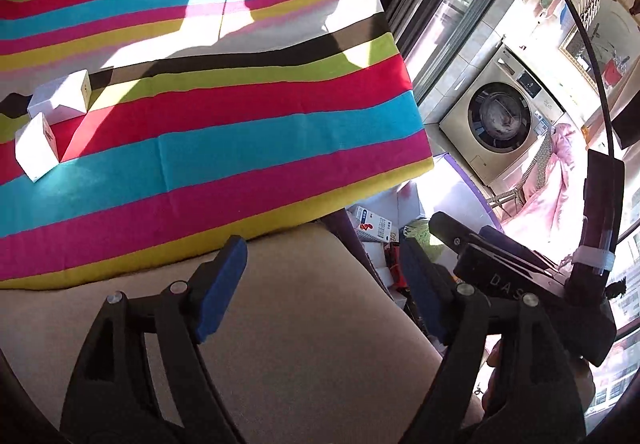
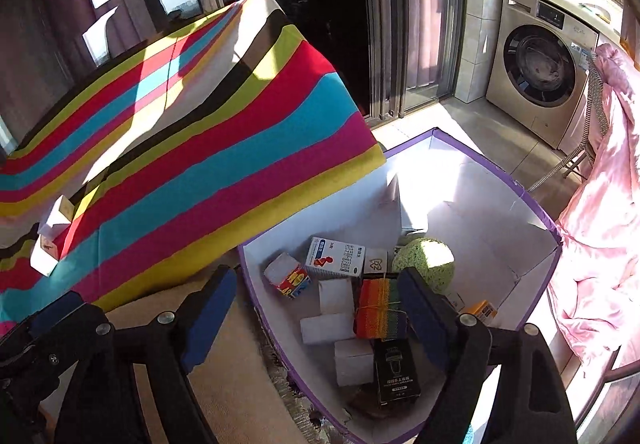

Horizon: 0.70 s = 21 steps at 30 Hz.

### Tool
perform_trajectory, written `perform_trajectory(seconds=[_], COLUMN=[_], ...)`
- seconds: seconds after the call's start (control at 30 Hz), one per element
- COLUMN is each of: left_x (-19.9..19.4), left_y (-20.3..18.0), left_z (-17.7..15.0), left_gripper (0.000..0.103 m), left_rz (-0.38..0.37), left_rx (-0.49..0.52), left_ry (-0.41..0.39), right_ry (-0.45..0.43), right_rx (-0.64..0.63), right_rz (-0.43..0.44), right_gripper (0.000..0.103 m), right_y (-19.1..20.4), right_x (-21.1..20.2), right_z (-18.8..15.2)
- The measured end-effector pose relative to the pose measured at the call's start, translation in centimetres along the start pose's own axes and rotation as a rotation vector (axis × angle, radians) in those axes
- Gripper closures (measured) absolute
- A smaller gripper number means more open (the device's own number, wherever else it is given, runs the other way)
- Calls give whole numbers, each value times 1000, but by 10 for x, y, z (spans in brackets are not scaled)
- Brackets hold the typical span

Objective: Organize objects
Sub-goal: 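Move both open tools back over the two white boxes on the table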

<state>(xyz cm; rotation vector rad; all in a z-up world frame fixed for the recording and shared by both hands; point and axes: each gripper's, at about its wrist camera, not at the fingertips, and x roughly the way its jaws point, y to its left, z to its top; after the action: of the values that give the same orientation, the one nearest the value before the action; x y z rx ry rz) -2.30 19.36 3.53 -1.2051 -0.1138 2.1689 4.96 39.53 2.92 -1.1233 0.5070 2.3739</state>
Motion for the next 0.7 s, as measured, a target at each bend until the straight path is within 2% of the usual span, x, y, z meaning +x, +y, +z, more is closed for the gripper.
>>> perform_trajectory(seconds=[0.03, 0.13, 0.23, 0.3, 0.37, 0.5, 0.57, 0.7], left_x=[-5, -17, -35, -46, -55, -63, -63, -54], left_y=[12, 43, 72, 89, 108, 145, 158, 178], left_z=[-1, 0, 2, 4, 5, 8, 13, 29], left_gripper=[22, 22, 22, 22, 22, 22, 22, 22], left_rz=[31, 54, 96, 148, 182, 210, 218, 241], left_rx=[-29, -53, -72, -69, -91, -148, -180, -233], left_ry=[-14, -18, -24, -33, -51, -79, -90, -115], right_ry=[-6, -48, -137, -152, -150, -83, -48, -43], right_rx=[-15, -61, -128, -184, -218, -239, -266, -341], right_rz=[-3, -29, 11, 46, 85, 242, 255, 274], right_gripper=[18, 18, 18, 18, 18, 18, 18, 18], right_y=[10, 39, 67, 88, 106, 139, 158, 193], right_x=[-2, -8, -17, -21, -22, -7, 2, 14], right_z=[1, 4, 7, 8, 8, 6, 4, 3])
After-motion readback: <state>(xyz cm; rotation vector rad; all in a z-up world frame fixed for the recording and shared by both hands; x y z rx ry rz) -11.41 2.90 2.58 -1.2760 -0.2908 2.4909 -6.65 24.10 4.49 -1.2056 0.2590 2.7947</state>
